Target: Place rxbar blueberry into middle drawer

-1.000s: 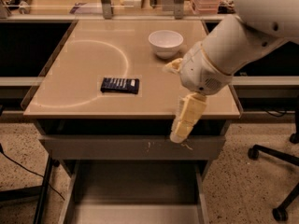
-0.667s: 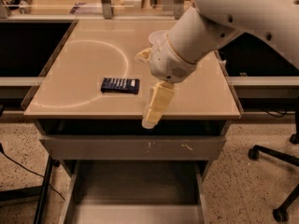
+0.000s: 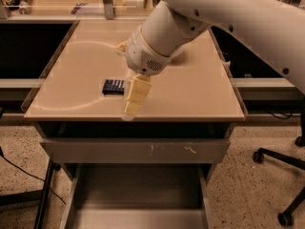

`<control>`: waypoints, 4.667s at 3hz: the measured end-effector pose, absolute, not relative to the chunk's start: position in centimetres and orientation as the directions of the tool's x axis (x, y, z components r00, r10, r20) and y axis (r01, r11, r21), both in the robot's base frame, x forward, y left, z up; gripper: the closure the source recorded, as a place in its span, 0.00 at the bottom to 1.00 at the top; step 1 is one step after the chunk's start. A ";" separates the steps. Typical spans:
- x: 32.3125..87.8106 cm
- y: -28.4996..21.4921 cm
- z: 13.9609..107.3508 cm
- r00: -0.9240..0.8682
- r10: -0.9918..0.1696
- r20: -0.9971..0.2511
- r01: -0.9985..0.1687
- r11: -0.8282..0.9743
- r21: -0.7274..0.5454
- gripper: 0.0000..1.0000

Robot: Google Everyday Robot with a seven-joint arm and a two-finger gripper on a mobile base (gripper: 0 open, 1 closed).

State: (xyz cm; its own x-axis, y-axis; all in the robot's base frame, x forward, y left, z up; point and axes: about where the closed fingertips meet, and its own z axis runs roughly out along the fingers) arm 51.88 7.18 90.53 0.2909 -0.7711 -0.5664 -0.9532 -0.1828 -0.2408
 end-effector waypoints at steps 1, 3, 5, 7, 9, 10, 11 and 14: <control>50.8 5.0 89.6 0.199 -0.783 -0.590 -0.974 -0.089 -0.210 0.00; 56.1 1.4 87.7 0.111 -0.797 -0.593 -0.979 0.015 -0.203 0.00; 63.0 3.4 87.6 0.148 -0.744 -0.651 -0.974 0.004 -0.225 0.00; 63.5 9.5 83.4 0.095 -0.543 -0.834 -0.990 0.038 -0.137 0.00; 62.3 12.1 80.7 0.043 -0.536 -0.843 -0.997 0.032 -0.072 0.16; 62.3 12.1 80.7 0.043 -0.536 -0.843 -0.997 0.032 -0.072 0.39; 62.3 12.1 80.7 0.043 -0.536 -0.843 -0.997 0.032 -0.072 0.63; 62.2 12.1 81.8 0.046 -0.536 -0.843 -0.997 0.030 -0.073 1.00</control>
Offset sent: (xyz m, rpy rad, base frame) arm 0.0448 -0.0907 -0.0357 0.0038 0.0610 -0.2814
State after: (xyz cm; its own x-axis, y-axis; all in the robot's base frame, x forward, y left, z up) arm 62.21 12.06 81.76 0.0457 -0.5364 -0.8427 -0.9968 0.0304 -0.0734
